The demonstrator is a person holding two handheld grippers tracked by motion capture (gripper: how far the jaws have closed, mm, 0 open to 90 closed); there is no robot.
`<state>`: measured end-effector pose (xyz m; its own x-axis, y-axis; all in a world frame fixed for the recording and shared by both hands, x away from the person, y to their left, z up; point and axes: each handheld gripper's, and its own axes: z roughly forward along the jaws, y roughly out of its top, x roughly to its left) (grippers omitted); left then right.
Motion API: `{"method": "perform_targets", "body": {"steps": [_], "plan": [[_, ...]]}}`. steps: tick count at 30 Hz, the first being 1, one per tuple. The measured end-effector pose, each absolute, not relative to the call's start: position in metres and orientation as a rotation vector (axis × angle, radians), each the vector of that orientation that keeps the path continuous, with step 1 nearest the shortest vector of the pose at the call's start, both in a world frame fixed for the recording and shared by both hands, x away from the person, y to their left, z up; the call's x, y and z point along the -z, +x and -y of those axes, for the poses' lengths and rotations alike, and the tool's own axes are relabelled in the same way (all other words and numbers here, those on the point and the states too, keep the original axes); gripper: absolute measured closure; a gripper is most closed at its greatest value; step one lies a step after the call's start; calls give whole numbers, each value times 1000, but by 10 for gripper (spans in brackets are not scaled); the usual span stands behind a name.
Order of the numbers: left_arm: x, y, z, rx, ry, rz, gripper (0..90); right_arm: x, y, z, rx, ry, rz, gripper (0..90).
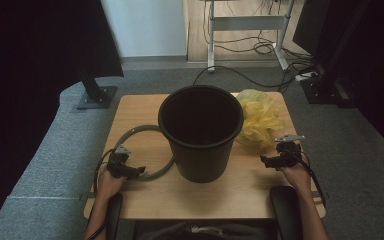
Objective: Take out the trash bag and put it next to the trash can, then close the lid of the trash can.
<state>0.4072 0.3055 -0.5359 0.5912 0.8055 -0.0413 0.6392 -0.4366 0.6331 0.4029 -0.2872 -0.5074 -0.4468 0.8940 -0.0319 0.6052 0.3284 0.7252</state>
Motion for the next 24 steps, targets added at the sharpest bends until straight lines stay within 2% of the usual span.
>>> {"method": "perform_targets", "body": {"steps": [12,24], "plan": [[536,407,-305,-354,2218,-1143,0,553,399,300,-868,1339,-2219,2],[536,408,-307,-345,2205,-1149,0,558,397,304,-930,1346,-2193,0]]}}
